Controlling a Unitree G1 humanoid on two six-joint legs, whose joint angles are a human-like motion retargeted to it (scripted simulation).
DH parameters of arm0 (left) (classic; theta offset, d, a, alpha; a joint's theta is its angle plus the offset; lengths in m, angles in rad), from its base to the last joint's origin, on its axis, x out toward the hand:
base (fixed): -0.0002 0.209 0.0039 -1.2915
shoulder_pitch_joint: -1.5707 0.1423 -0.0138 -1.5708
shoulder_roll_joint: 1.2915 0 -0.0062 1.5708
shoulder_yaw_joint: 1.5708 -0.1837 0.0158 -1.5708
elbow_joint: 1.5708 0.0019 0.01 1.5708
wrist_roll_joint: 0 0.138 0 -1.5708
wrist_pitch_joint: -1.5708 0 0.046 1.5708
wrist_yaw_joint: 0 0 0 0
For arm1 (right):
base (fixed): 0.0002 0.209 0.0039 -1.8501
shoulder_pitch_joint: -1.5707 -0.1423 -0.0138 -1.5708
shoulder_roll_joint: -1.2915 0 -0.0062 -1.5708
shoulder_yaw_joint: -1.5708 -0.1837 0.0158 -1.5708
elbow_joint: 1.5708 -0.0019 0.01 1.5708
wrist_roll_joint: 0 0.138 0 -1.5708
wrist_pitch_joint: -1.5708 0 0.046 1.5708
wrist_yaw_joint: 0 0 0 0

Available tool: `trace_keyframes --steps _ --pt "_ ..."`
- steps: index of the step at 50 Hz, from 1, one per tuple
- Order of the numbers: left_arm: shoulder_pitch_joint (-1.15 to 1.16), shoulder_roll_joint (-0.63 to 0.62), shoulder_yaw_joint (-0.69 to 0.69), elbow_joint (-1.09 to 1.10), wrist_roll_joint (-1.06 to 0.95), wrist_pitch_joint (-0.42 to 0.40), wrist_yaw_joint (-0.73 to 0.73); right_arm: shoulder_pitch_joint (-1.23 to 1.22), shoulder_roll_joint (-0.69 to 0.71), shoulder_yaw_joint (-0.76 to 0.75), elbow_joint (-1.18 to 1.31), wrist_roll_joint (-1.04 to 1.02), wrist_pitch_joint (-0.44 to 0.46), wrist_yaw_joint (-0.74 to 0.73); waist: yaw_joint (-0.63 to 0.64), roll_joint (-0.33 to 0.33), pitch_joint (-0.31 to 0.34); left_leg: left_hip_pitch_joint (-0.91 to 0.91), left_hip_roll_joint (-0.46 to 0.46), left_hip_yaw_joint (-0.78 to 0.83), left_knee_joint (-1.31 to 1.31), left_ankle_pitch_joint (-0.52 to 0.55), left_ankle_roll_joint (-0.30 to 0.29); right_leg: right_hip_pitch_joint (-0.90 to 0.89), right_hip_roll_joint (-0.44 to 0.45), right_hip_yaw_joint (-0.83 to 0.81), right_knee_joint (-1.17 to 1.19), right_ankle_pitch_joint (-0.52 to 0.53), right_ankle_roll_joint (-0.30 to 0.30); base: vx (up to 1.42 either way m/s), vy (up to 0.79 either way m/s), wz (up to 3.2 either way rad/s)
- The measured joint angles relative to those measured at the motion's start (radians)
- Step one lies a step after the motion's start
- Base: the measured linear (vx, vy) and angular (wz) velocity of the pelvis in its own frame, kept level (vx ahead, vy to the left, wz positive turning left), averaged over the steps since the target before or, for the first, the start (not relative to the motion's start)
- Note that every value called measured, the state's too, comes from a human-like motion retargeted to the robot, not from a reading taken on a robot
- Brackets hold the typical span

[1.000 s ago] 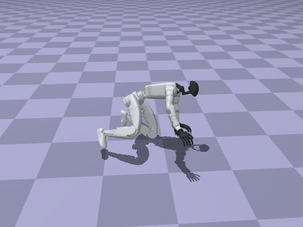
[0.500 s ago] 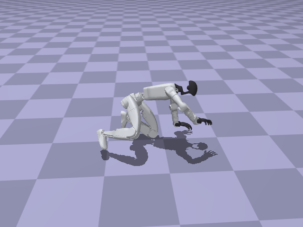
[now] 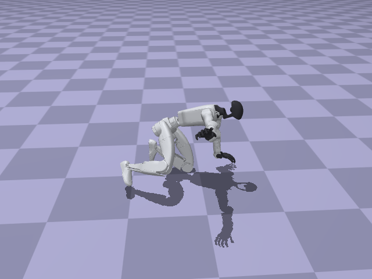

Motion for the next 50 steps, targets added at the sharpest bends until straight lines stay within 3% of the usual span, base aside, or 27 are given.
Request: trace_keyframes --steps 2,3,5,7,8,10,12,13,15,20,22,24,27,30,32,34,37,40,42,45,47,50 --pt "-0.016 0.051 -0.058 -0.008 -0.013 -0.004 -0.004 0.251 0.197 -0.217 -0.103 -0.034 -0.026 0.018 0.003 -0.055 0.009 0.0 -0.002 0.004 0.009 -0.003 -0.001 -0.012 0.0 0.007 0.009 -0.002 -0.013 -0.11 -0.05 -0.11" --pt "-0.057 0.102 -0.113 -0.015 -0.031 -0.006 -0.007 0.268 0.308 -0.203 -0.151 -0.048 -0.032 0.035 0.009 -0.096 0.046 -0.001 0.005 0.001 0.024 -0.01 -0.004 -0.03 0.012 0.014 0.025 0.0 -0.027 -0.13 -0.1 -0.39" --pt "-0.044 0.064 -0.126 -0.02 -0.046 -0.025 -0.005 0.328 0.458 -0.133 -0.255 -0.233 -0.042 0.03 0.049 -0.099 -0.02 -0.03 -0.008 0.004 0.034 -0.014 -0.007 -0.065 0.005 0.019 0.033 -0.006 -0.028 -0.09 -0.03 -0.34" --pt "-0.1 0.103 -0.18 -0.022 -0.05 -0.064 0.015 0.233 0.619 0.126 -0.39 -0.447 -0.047 0.003 0.055 -0.11 0.081 0.028 -0.009 0.023 0.018 -0.001 -0.026 -0.026 0.009 0.03 0.016 0.005 -0.034 -0.1 0.04 0.37" --pt "-0.077 0.069 -0.166 -0.024 -0.059 -0.081 0.015 0.229 0.662 0.256 -0.474 -0.604 -0.039 0.007 0.071 -0.094 0.044 0.018 -0.021 0.027 0.02 -0.001 -0.024 -0.036 0.002 0.034 0.017 -0.001 -0.031 -0.06 0.03 0.0" --pt "-0.066 0.042 -0.163 -0.031 -0.073 -0.111 0.018 0.136 0.76 0.521 -0.635 -0.916 -0.014 0.026 0.094 -0.074 0.03 0.001 -0.033 0.03 0.025 0.005 -0.022 -0.054 -0.001 0.043 0.018 -0.006 -0.03 -0.07 -0.03 -0.13" --pt "-0.137 0.058 -0.183 -0.027 -0.066 -0.131 0.016 -0.069 0.899 0.689 -0.733 -1.188 0.018 0.051 0.109 -0.058 0.129 0.021 -0.031 0.031 0.031 0.009 -0.035 -0.045 0.011 0.055 0.022 -0.005 -0.029 -0.1 -0.06 0.15" --pt "-0.117 0.025 -0.16 -0.029 -0.082 -0.144 0.016 -0.083 0.962 0.714 -0.784 -1.285 0.024 0.036 0.125 -0.039 0.094 0.006 -0.041 0.031 0.032 0.01 -0.031 -0.054 0.006 0.057 0.021 -0.01 -0.025 0.0 0.0 0.0" --pt "-0.079 -0.003 -0.112 -0.041 -0.027 -0.126 -0.007 -0.1 1.145 0.61 -0.794 -1.586 0.082 0.068 0.135 -0.016 0.052 -0.013 -0.054 0.029 0.03 0.01 -0.065 -0.066 0.004 0.057 0.016 -0.02 -0.012 0.01 0.0 -0.12" --pt "-0.117 -0.028 -0.127 -0.054 -0.043 -0.128 -0.009 -0.159 1.431 0.521 -0.805 -1.564 0.092 0.084 0.182 -0.009 0.058 -0.027 -0.041 0.036 0.035 0.0 -0.059 -0.085 0.011 0.062 0.022 -0.026 -0.021 0.0 0.0 0.0" --pt "-0.169 0.03 -0.152 -0.056 -0.027 -0.131 -0.001 -0.251 1.487 0.54 -0.782 -1.614 0.101 0.07 0.171 -0.037 0.128 -0.006 -0.02 0.042 0.037 -0.004 -0.061 -0.083 0.02 0.063 0.027 -0.021 -0.043 0.0 0.0 0.0" --pt "-0.132 -0.004 -0.13 -0.054 -0.025 -0.132 -0.005 -0.207 1.455 0.564 -0.786 -1.696 0.119 0.05 0.181 -0.042 0.065 -0.017 -0.026 0.05 0.033 -0.006 -0.05 -0.093 0.003 0.058 0.028 -0.026 -0.048 0.02 0.02 -0.1" --pt "-0.113 0.003 -0.13 -0.051 -0.003 -0.123 0.006 -0.158 1.378 0.61 -0.744 -1.703 0.149 0.023 0.168 -0.068 0.042 -0.016 -0.028 0.053 0.026 0.002 -0.049 -0.095 -0.007 0.052 0.027 -0.019 -0.053 0.0 0.0 0.0" --pt "-0.16 0.085 -0.169 -0.046 0.034 -0.109 0.029 -0.187 1.262 0.66 -0.639 -1.633 0.156 -0.02 0.126 -0.121 0.116 0.017 -0.033 0.052 0.016 0.013 -0.07 -0.071 0.002 0.057 0.02 -0.007 -0.047 -0.03 0.01 0.24" --pt "-0.178 0.093 -0.197 -0.039 0.05 -0.125 0.037 -0.188 1.083 0.73 -0.623 -1.598 0.113 -0.045 0.117 -0.148 0.126 0.032 -0.052 0.051 0.01 0.017 -0.075 -0.049 -0.002 0.06 0.01 -0.007 -0.021 -0.01 0.04 0.36" --pt "-0.19 0.145 -0.261 -0.044 0.043 -0.125 0.052 -0.164 0.856 0.756 -0.656 -1.544 0.046 -0.021 0.104 -0.225 0.114 0.034 -0.066 0.05 0.004 0.024 -0.064 -0.042 -0.009 0.063 0.004 -0.004 -0.014 0.01 0.02 0.09" --pt "-0.179 0.189 -0.249 -0.05 0.09 -0.118 0.055 -0.136 0.577 0.756 -0.563 -1.582 0.036 0.005 0.062 -0.27 0.091 0.035 -0.071 0.049 -0.005 0.024 -0.067 -0.034 -0.014 0.059 -0.005 -0.001 0.006 0.07 0.03 0.0" --pt "-0.109 0.202 -0.163 -0.047 0.093 -0.11 0.043 -0.201 0.372 0.754 -0.391 -1.26 0.001 0.019 0.003 -0.244 0.022 -0.011 -0.05 0.033 0.013 0.007 -0.052 -0.076 -0.003 0.05 0.014 0.002 0.005 0.09 -0.02 -0.45" --pt "-0.069 0.141 -0.125 -0.023 0.088 -0.088 0.044 -0.28 0.21 0.626 -0.29 -0.939 -0.03 0.046 -0.012 -0.196 -0.003 0.0 -0.053 0.039 -0.009 0.019 -0.042 -0.046 -0.022 0.037 -0.004 0.008 0.017 0.11 0.09 0.11" --pt "-0.02 0.186 -0.109 -0.019 0.066 -0.068 0.023 -0.45 0.039 0.476 -0.166 -0.465 -0.055 0.02 -0.063 -0.207 -0.027 0.003 -0.044 0.036 -0.015 0.017 -0.041 -0.046 -0.018 0.03 -0.001 0.016 0.013 0.1 0.04 -0.07" --pt "0.042 0.181 -0.085 -0.024 0.046 -0.063 0.01 -0.522 -0.089 0.446 -0.142 -0.288 -0.065 -0.004 -0.083 -0.204 -0.089 -0.002 -0.048 0.036 -0.026 0.019 -0.043 -0.046 -0.026 0.023 -0.008 0.015 0.016 0.12 0.05 -0.18" --pt "0.077 0.218 -0.063 -0.028 0.034 -0.059 0.01 -0.565 -0.226 0.465 -0.14 -0.128 -0.108 -0.033 -0.123 -0.21 -0.093 0.0 -0.04 0.033 -0.031 0.019 -0.042 -0.041 -0.025 0.017 -0.007 0.017 0.013 0.06 -0.01 0.05"
